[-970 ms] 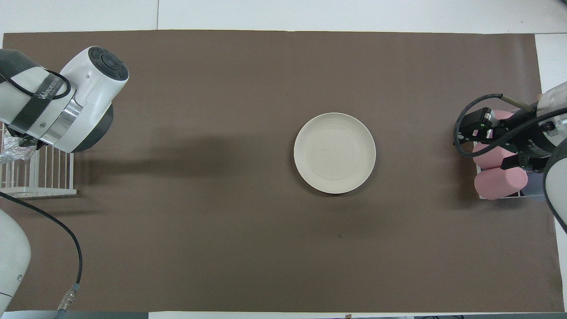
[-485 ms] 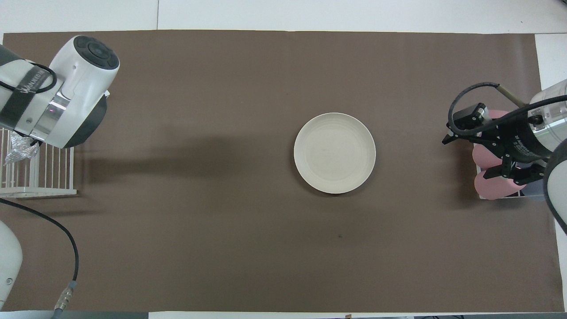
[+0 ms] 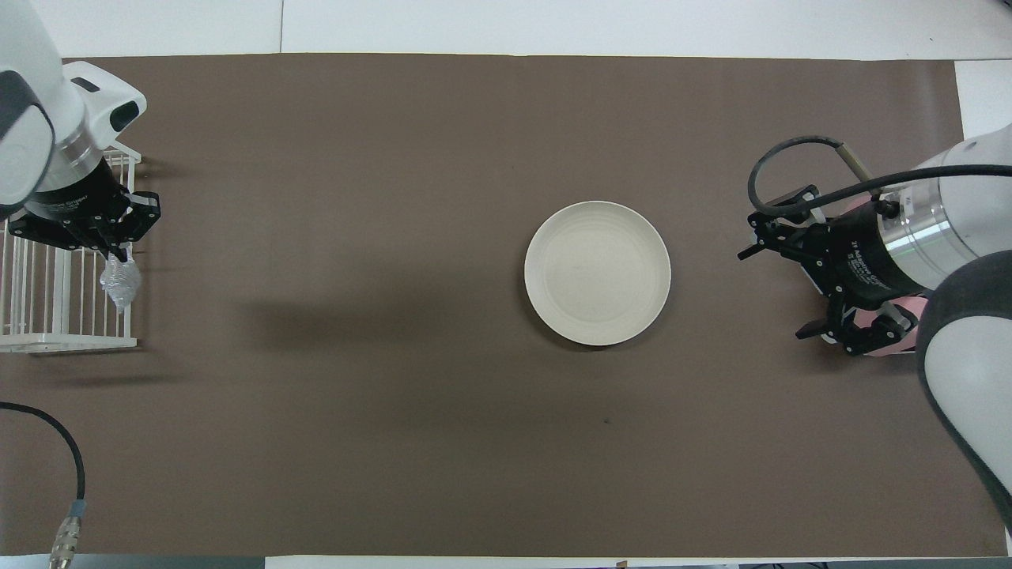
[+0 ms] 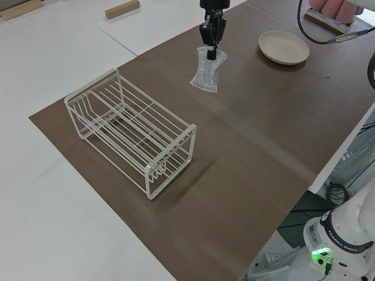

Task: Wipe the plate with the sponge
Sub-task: 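Grasp the white sponge in the wire basket with the left gripper, then carry the sponge toward the plate while the right gripper reaches it, then grasp the sponge with the right gripper and open the left gripper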

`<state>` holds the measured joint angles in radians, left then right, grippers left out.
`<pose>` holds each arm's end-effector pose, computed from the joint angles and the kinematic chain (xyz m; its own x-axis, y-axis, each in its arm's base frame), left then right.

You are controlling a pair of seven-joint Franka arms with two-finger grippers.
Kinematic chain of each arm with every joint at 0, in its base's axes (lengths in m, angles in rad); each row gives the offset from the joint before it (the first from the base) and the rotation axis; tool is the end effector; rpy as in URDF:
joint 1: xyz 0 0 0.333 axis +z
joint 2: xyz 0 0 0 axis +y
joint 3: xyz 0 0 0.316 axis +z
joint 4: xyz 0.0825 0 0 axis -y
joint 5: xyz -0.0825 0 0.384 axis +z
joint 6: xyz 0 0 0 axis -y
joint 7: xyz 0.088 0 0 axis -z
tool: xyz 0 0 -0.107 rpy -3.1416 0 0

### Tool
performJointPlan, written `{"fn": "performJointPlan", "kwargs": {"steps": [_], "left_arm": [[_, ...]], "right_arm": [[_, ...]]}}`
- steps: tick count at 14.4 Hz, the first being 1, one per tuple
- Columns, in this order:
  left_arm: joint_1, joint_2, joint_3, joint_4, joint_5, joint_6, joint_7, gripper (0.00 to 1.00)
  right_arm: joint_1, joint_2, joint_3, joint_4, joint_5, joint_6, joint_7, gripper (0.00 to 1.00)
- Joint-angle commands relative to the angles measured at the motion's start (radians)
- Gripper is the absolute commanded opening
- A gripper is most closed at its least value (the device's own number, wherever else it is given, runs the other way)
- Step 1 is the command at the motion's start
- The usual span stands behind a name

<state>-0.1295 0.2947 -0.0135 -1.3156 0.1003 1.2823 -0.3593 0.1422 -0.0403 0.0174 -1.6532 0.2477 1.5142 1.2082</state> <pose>0.6023 -0.0726 0.5496 0.9320 0.2457 -0.2665 0.1950 -0.9596 -0.2028 0.5228 0.1121 0.6066 0.4823 -0.8357 -0.2627 -0.8656 -0.5008 0.0039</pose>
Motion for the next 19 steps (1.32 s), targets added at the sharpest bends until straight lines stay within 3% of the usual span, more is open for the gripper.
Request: {"fn": "performJointPlan", "kwargs": {"steps": [1, 3, 6, 11, 13, 16, 19], "left_arm": [[0.112, -0.067, 0.018, 0.004, -0.347, -0.020, -0.007, 0.00], [0.146, -0.118, 0.018, -0.106, -0.541, -0.008, 0.000, 0.00], [0.179, -0.265, 0.018, -0.415, -0.823, 0.167, 0.019, 0.00], [0.162, -0.471, 0.012, -0.822, -1.141, 0.332, 0.284, 0.00], [0.092, -0.520, 0.010, -0.924, -1.253, 0.399, 0.357, 0.00], [0.044, -0.525, 0.010, -1.004, -1.411, 0.413, 0.481, 0.00], [-0.010, -0.516, 0.012, -1.053, -1.504, 0.413, 0.617, 0.00]], "right_arm": [[0.026, -0.041, -0.002, -0.057, 0.073, 0.059, 0.132, 1.00], [0.089, -0.044, 0.001, -0.068, 0.107, 0.104, 0.258, 1.00], [0.187, -0.044, 0.003, -0.071, 0.107, 0.200, 0.443, 1.00], [0.354, -0.046, 0.004, -0.111, 0.110, 0.427, 0.756, 1.00], [0.437, -0.061, 0.004, -0.180, 0.110, 0.541, 0.864, 1.00], [0.516, -0.056, 0.004, -0.227, 0.110, 0.682, 0.942, 1.00], [0.557, -0.040, 0.004, -0.264, 0.110, 0.750, 0.964, 1.00]]}}
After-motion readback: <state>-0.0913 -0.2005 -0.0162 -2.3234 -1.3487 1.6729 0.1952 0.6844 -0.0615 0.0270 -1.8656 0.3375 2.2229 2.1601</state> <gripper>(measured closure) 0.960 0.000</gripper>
